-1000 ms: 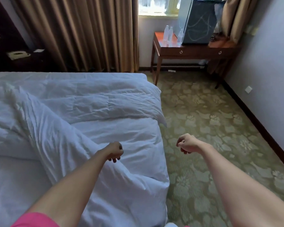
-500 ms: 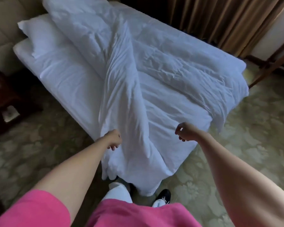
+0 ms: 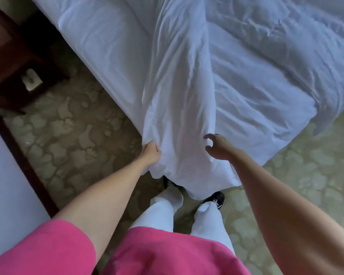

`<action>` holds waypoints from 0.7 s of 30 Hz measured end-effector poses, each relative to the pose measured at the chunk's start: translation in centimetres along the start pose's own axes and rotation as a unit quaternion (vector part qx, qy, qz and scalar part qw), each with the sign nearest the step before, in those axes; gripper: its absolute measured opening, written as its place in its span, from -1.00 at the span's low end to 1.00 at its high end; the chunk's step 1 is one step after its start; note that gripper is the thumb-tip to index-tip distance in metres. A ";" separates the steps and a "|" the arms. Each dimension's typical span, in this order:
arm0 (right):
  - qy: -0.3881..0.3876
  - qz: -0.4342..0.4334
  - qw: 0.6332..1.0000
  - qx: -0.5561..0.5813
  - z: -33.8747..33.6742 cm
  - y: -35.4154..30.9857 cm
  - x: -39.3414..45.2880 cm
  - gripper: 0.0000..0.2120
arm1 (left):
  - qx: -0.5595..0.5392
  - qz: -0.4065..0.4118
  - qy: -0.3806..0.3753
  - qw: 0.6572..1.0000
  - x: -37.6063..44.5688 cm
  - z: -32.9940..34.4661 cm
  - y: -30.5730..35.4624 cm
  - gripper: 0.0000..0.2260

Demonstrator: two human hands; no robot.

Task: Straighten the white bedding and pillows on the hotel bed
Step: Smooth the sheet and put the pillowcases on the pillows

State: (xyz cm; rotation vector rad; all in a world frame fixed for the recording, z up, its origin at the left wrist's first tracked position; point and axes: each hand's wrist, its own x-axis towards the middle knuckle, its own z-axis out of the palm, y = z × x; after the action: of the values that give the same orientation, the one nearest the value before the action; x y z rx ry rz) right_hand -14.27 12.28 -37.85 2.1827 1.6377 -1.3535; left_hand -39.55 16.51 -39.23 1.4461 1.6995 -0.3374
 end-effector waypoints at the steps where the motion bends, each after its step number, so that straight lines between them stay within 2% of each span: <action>1: -0.019 0.009 1.000 -0.001 1.5 -0.1 1.4 -0.46 | -0.019 -0.008 0.005 1.000 1.3 0.7 -0.8 -0.97; 2: -0.035 0.020 0.999 0.005 2.6 0.0 2.4 -0.40 | -0.034 -0.015 0.004 0.999 2.4 1.5 -1.5 -0.92; 5: -0.063 0.051 0.995 0.053 5.7 0.3 5.4 -0.31 | -0.063 -0.063 -0.057 0.994 5.7 3.4 -4.4 -0.50; 8: -0.038 0.053 0.995 0.079 8.0 1.3 7.3 -0.27 | -0.116 -0.124 -0.062 0.984 8.7 5.3 -7.4 -0.16; 11: -0.005 0.048 0.992 0.114 8.9 2.0 7.9 -0.34 | -0.240 -0.181 -0.044 0.953 11.5 6.1 -8.5 0.13; 13: 0.009 0.055 0.987 0.149 9.1 2.4 7.9 -0.42 | -0.297 -0.206 -0.025 0.932 12.5 5.9 -7.9 0.05; 16: 0.039 0.054 0.977 0.204 8.5 2.2 7.5 -0.59 | -0.279 -0.203 -0.037 0.938 11.8 4.0 -4.9 -0.32; 19: 0.045 0.080 0.970 0.226 7.3 0.8 5.8 -0.66 | -0.257 -0.115 -0.049 0.958 8.8 1.7 0.0 -0.52; 21: 0.022 0.096 0.952 0.290 5.3 -1.1 3.6 -0.64 | -0.262 -0.033 -0.072 0.962 4.9 0.2 4.4 -0.62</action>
State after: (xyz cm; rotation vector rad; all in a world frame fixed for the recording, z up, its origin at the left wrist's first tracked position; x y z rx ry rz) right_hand -18.15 12.44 -43.08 2.5995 1.0806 -1.9162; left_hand -35.30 20.95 -41.61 0.9541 1.5672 -0.0178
